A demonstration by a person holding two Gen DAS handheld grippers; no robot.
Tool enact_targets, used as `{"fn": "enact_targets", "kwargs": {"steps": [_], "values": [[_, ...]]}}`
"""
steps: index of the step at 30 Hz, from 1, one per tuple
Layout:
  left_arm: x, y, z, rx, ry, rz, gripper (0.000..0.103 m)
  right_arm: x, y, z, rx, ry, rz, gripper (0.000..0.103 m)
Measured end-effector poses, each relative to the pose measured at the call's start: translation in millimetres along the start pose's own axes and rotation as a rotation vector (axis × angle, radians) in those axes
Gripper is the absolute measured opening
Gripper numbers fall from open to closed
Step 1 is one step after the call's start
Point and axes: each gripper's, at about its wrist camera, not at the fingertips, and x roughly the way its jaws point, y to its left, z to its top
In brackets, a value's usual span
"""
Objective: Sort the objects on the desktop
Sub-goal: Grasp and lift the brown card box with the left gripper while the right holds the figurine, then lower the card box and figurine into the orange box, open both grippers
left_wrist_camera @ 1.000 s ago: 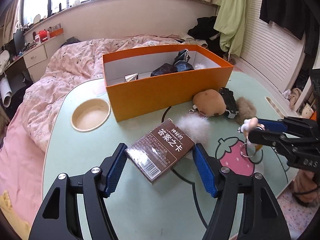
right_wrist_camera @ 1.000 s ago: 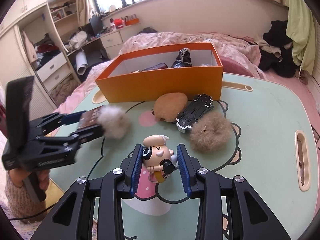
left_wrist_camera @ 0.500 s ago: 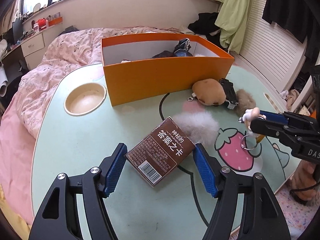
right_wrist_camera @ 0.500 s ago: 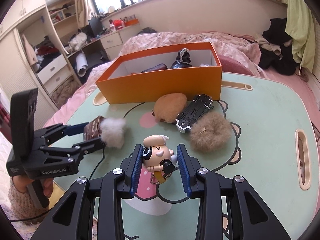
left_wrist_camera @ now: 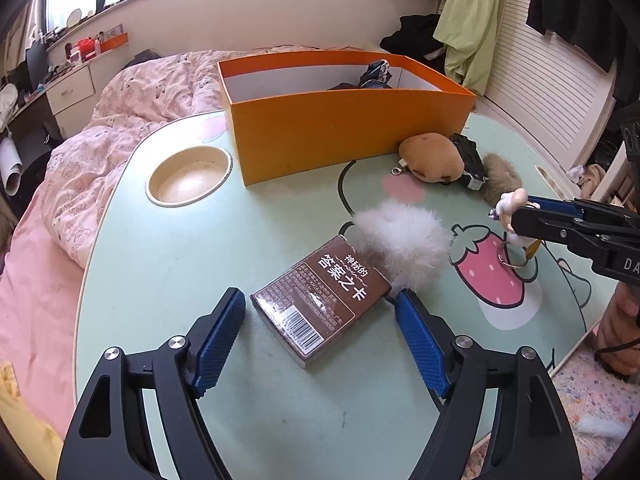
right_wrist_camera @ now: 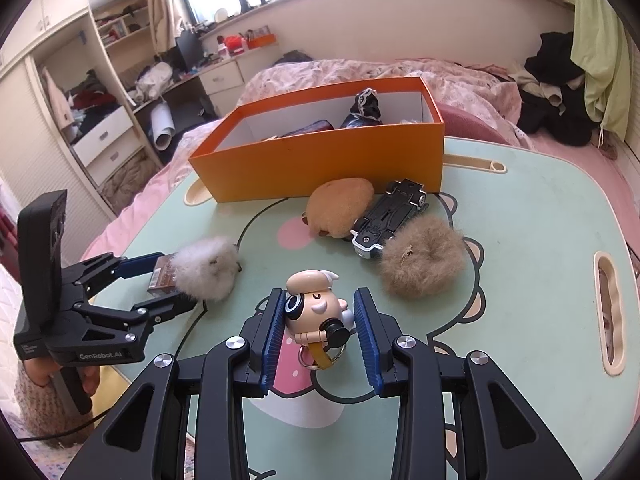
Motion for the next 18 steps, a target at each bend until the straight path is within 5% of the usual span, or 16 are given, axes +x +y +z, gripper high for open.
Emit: {"fn": "enact_targets", "kwargs": {"steps": [4, 7, 18], "values": [[-2, -1, -3, 0.024, -0.014, -0.009, 0.074, 1, -2, -1, 0.007, 0.003, -0.001, 0.033], [-7, 1, -2, 0.028, -0.006, -0.029, 0.05, 2, -3, -2, 0.014, 0.007, -0.002, 0.033], [-23, 11, 0, 0.017, -0.022, -0.044, 0.048, 1, -4, -3, 0.022, 0.007, 0.0, 0.033]]}}
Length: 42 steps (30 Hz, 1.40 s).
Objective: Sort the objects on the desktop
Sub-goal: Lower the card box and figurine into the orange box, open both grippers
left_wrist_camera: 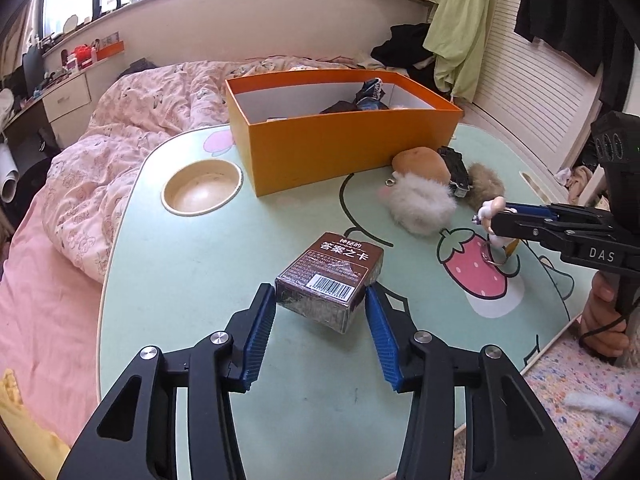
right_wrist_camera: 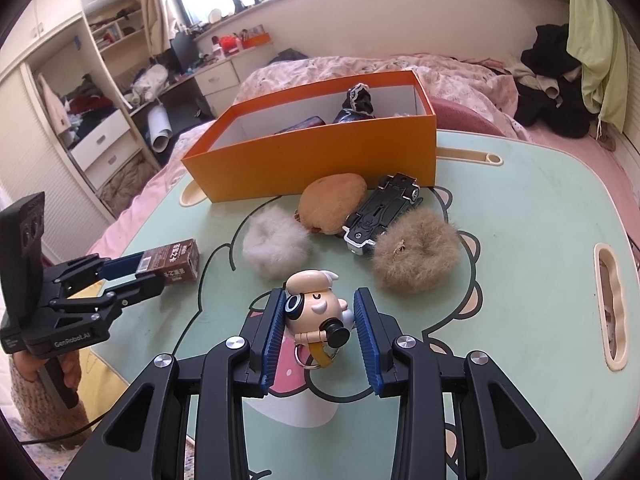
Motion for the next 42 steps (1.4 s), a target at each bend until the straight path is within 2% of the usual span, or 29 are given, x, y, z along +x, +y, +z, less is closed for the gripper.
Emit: {"fn": "enact_targets", "kwargs": {"steps": [4, 6, 7, 8, 11, 16, 18, 19, 20, 23, 26, 32, 37, 42], "values": [[8, -8, -1, 0.017, 0.025, -0.027, 0.05, 0, 0, 0, -0.001, 0.0, -0.001, 0.033], [16, -9, -1, 0.003, 0.054, -0.03, 0.064, 0, 0, -1, -0.001, -0.001, 0.0, 0.033], [18, -9, 0, -0.007, 0.056, -0.025, 0.074, 0, 1, 0, -0.002, -0.001, -0.001, 0.033], [19, -9, 1, -0.01, 0.044, -0.019, 0.076, 0, 1, 0, -0.004, -0.002, -0.001, 0.033], [21, -12, 9, -0.001, 0.016, -0.016, 0.076, 0, 2, -1, -0.005, 0.001, 0.0, 0.033], [31, -22, 11, 0.057, 0.023, -0.031, 0.076, -1, 4, -1, -0.009, 0.002, -0.001, 0.033], [31, -26, 7, 0.073, 0.013, -0.018, 0.071, -1, 4, -2, -0.007, 0.001, -0.002, 0.033], [29, -27, 6, 0.086, 0.006, -0.011, 0.051, -1, 4, -1, -0.006, 0.001, -0.002, 0.033], [26, -27, 5, 0.086, 0.003, -0.005, 0.042, -1, 4, -1, -0.005, 0.002, -0.001, 0.033], [16, -20, 4, 0.051, -0.014, -0.025, 0.042, -2, 5, -1, -0.002, 0.001, -0.001, 0.033], [9, -16, 7, 0.034, -0.035, -0.01, 0.042, -2, 5, 1, -0.009, 0.002, -0.005, 0.033], [-2, -15, 34, 0.011, -0.096, -0.038, 0.042, -10, 11, 24, -0.045, -0.022, -0.007, 0.033], [-4, -18, 83, 0.019, -0.155, -0.042, 0.042, -19, 13, 66, -0.067, -0.075, -0.003, 0.033], [18, -11, 140, -0.025, -0.171, -0.034, 0.042, 2, 5, 124, -0.04, -0.053, 0.036, 0.034]]}}
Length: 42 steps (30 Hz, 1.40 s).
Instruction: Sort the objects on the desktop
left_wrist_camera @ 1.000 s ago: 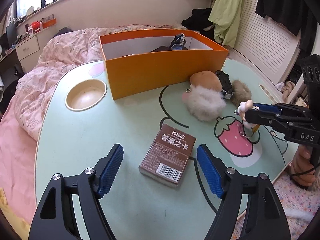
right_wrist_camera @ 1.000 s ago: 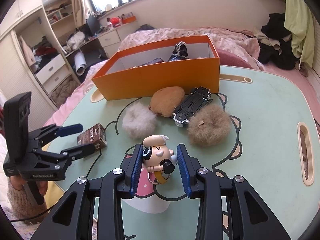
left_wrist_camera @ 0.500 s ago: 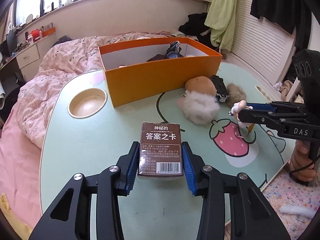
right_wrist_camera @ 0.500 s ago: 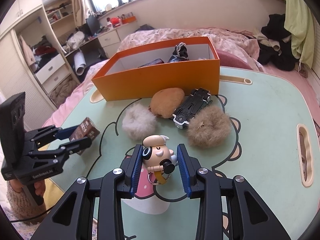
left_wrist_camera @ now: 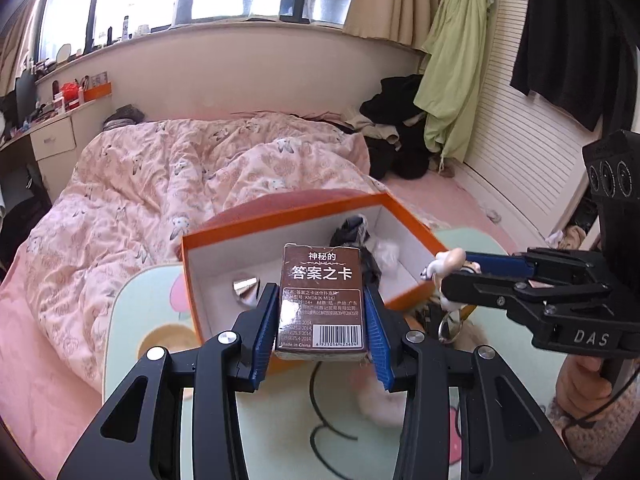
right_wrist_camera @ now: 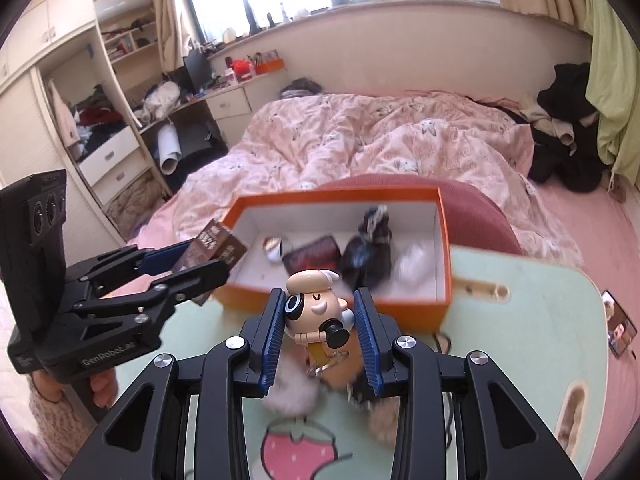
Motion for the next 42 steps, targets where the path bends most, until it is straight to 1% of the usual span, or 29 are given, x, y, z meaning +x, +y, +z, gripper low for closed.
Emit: {"fn": "enact_targets", "kwargs": {"steps": [2, 4, 5, 7, 10, 14, 16, 18, 19, 20, 21, 23, 25, 28, 31, 32, 33, 34, 35, 36, 37, 38, 40, 42], "values": [[23, 8, 13, -0.033, 0.026, 0.024, 0.042, 17, -8, 16, 0.027, 0.025, -0.004, 0.034], [39, 16, 18, -0.08, 0.041, 0.053, 0.043, 32, -16, 27, 0.058, 0.044, -0.02, 0.034], [43, 18, 17, -0.098, 0.044, 0.049, 0.048, 39, -21, 31, 0.076, 0.051, -0.025, 0.036], [46, 23, 12, -0.126, 0.043, 0.034, 0.056, 45, -29, 36, 0.112, 0.051, -0.033, 0.04], [39, 23, -2, -0.129, 0.041, 0.016, 0.058, 41, -37, 30, 0.142, 0.049, -0.028, 0.04], [20, 21, -19, -0.141, 0.021, -0.001, 0.058, 17, -29, 8, 0.087, 0.008, -0.075, 0.041], [7, 17, -29, -0.148, 0.016, -0.025, 0.058, 5, -24, -6, 0.07, -0.007, -0.08, 0.047], [-2, 10, -39, -0.137, 0.029, -0.031, 0.063, -8, -15, -24, 0.045, -0.017, -0.098, 0.06], [-6, 4, -47, -0.122, 0.039, -0.021, 0.072, -13, -12, -33, 0.036, -0.026, -0.11, 0.062], [-9, -1, -53, -0.109, 0.045, -0.006, 0.079, -19, -8, -44, 0.028, -0.035, -0.116, 0.063], [-11, -7, -61, -0.095, 0.05, 0.007, 0.08, -23, -5, -55, 0.022, -0.035, -0.119, 0.063], [-14, -16, -77, -0.076, 0.07, 0.016, 0.08, -28, -3, -73, 0.023, -0.022, -0.129, 0.063], [-15, -21, -91, -0.089, 0.087, 0.021, 0.08, -30, -5, -91, 0.038, -0.006, -0.154, 0.065], [-12, -25, -108, -0.099, 0.109, 0.029, 0.08, -27, -9, -112, 0.053, 0.032, -0.22, 0.066], [1, -27, -119, -0.102, 0.168, 0.05, 0.08, -18, -13, -130, 0.057, 0.076, -0.274, 0.066], [4, -28, -122, -0.099, 0.168, 0.062, 0.082, -15, -13, -134, 0.056, 0.086, -0.286, 0.066], [3, -30, -124, -0.088, 0.15, 0.085, 0.084, -11, -13, -138, 0.057, 0.096, -0.295, 0.067], [5, -31, -125, -0.092, 0.157, 0.11, 0.085, -8, -13, -142, 0.057, 0.103, -0.303, 0.068], [5, -33, -127, -0.082, 0.144, 0.125, 0.087, -5, -13, -145, 0.053, 0.102, -0.317, 0.076], [6, -36, -128, -0.065, 0.141, 0.137, 0.09, -3, -11, -148, 0.045, 0.102, -0.341, 0.094], [9, -40, -130, -0.04, 0.158, 0.159, 0.098, 1, -11, -149, 0.038, 0.12, -0.345, 0.103], [13, -43, -131, -0.019, 0.182, 0.21, 0.103, 3, -10, -150, 0.025, 0.128, -0.356, 0.103], [12, -38, -130, -0.038, 0.179, 0.203, 0.103, 5, -14, -151, 0.025, 0.13, -0.356, 0.103], [12, -37, -131, -0.037, 0.18, 0.205, 0.103, 5, -15, -152, 0.021, 0.124, -0.357, 0.103]]}}
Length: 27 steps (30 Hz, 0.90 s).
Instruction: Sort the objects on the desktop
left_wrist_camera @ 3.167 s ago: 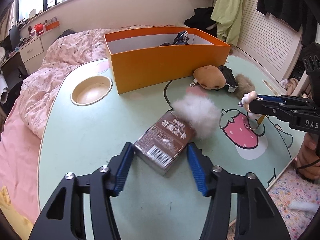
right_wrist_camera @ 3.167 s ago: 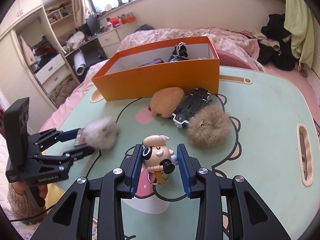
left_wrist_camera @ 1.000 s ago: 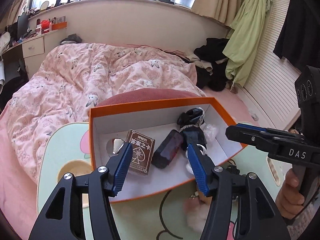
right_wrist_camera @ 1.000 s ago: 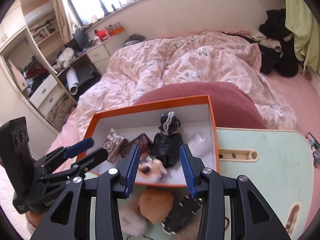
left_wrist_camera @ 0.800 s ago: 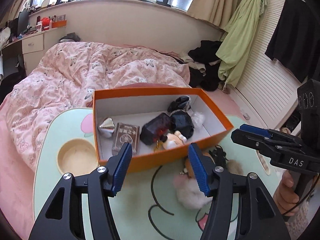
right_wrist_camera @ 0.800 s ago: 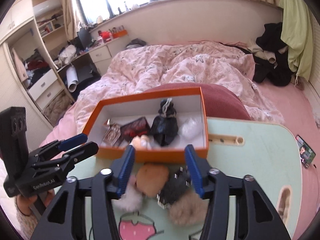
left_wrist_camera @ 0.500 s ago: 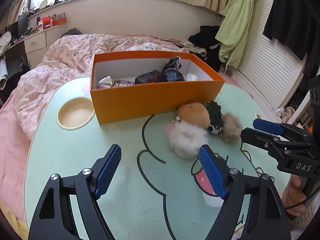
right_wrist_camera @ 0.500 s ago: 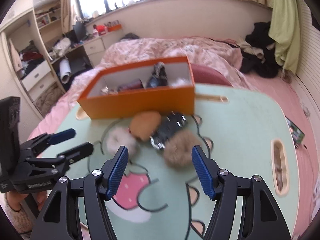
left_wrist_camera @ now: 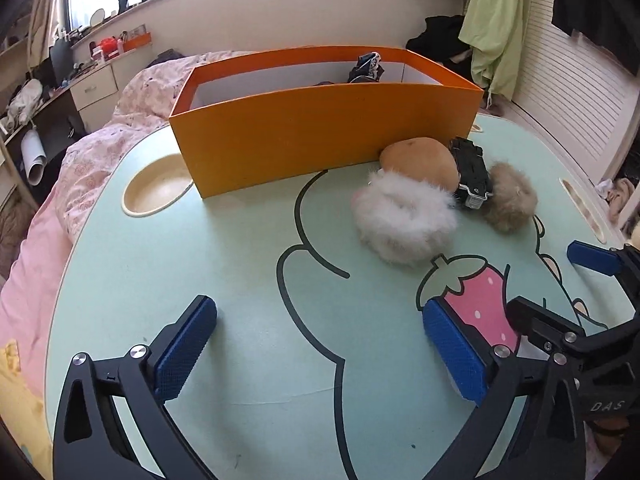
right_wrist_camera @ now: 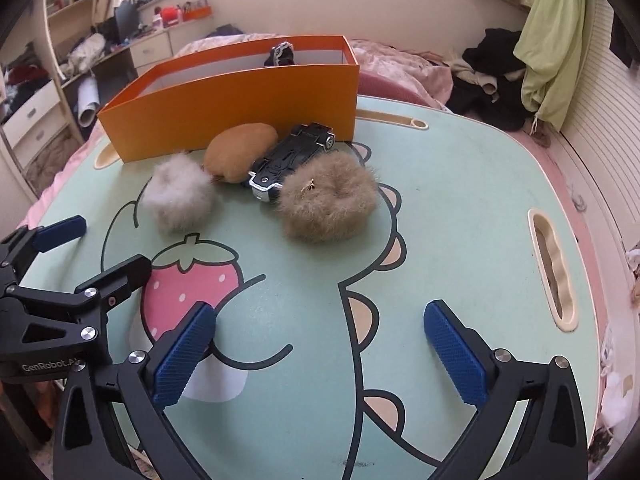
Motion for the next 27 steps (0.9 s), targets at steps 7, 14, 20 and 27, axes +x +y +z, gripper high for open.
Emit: {"fn": "enact_targets", "kwargs": {"steps": [7, 14, 20, 27], "values": [[0.9, -1.6, -2.4, 0.009, -0.004, -0.004, 0.103, 0.6, -1.4, -0.4, -0.008, -0.015, 0.004, 0.103], [0.6, -2.7, -1.7, 0.013, -0.011, -0.006, 0.103, -0.6, 0.1, 3.0, -0.016, -0.026, 0.01, 0.103], [0.8, -2.6, -0.7, 0.018, -0.014, -0.01, 0.103, -1.2, 1.7, 3.5, -0.017, -0.026, 0.01, 0.103], [0.7, -2.1, -1.1, 0.041, -0.03, -0.03, 0.103, -1.2, 3.7, 4.1, -0.018, -0.029, 0.011, 0.103]]}}
